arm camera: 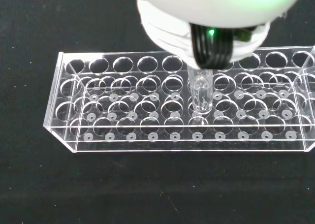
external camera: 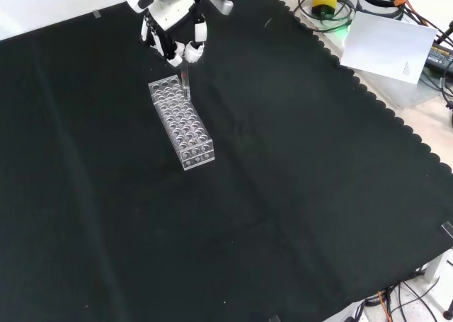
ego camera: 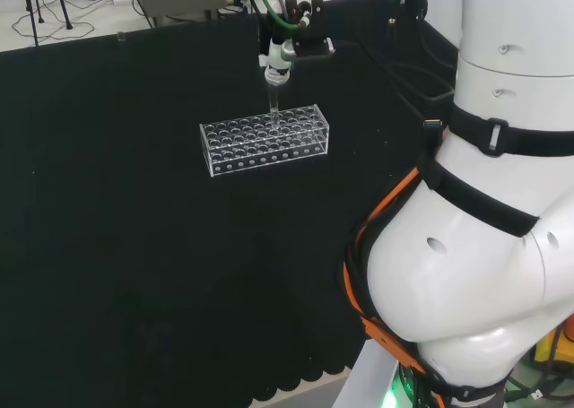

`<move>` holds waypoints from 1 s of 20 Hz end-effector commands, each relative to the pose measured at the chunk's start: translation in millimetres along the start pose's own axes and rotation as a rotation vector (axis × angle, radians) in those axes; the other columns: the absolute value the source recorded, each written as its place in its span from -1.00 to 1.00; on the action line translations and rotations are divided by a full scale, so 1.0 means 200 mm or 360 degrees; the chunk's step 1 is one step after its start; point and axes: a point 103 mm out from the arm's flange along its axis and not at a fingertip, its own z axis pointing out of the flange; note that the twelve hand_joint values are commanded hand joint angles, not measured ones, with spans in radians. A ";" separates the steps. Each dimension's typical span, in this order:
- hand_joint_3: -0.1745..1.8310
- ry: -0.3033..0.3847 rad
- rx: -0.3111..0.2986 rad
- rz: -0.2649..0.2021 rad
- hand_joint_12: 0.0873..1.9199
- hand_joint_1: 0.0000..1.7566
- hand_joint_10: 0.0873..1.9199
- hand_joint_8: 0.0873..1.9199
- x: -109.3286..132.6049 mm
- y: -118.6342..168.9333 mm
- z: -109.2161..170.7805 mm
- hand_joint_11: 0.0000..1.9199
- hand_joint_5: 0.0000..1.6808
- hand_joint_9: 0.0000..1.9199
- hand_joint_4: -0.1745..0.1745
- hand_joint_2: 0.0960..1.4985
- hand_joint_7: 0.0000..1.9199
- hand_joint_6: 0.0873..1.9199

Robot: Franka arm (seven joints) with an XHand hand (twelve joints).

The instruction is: Put the test tube back in the rack.

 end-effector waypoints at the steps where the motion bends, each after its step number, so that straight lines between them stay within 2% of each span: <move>1: -0.13 0.0014 0.0018 0.0001 0.21 0.64 -1.00 -0.46 0.00 0.01 0.01 -0.21 0.65 0.58 -1.00 -0.33 0.54 -0.62; 20: -0.13 0.0033 0.0038 -0.0013 0.21 0.64 -1.00 -0.46 0.00 0.06 0.03 -0.21 0.65 0.58 -1.00 -0.33 0.54 -0.61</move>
